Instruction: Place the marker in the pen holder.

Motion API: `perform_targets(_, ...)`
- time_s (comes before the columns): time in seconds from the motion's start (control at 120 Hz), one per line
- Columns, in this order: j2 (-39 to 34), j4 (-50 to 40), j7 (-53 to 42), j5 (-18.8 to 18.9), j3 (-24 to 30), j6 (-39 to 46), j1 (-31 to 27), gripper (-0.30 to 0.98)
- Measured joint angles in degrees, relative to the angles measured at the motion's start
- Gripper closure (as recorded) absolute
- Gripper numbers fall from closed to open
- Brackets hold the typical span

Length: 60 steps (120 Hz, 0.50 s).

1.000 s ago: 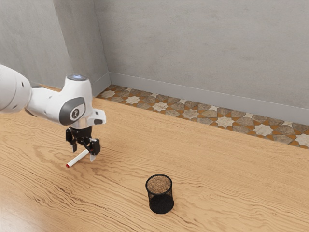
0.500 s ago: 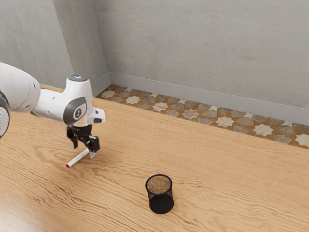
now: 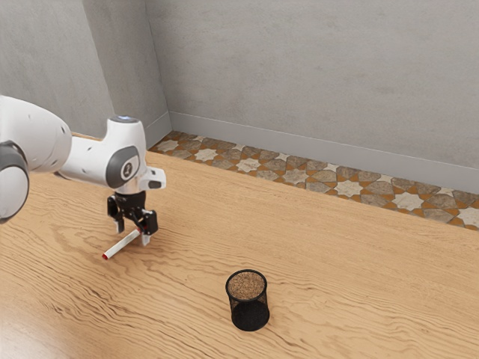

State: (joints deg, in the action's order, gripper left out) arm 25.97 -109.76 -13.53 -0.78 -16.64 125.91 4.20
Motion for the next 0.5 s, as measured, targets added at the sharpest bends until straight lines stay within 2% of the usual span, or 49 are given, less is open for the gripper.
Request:
perform_targets(0.358, 1.5, 1.4, -0.8, -1.3, 0.0, -1.4, -0.8, 0.12)
perform_targets(0.5, 1.7, 1.6, -1.0, -1.5, 0.0, -1.5, -0.9, 0.24)
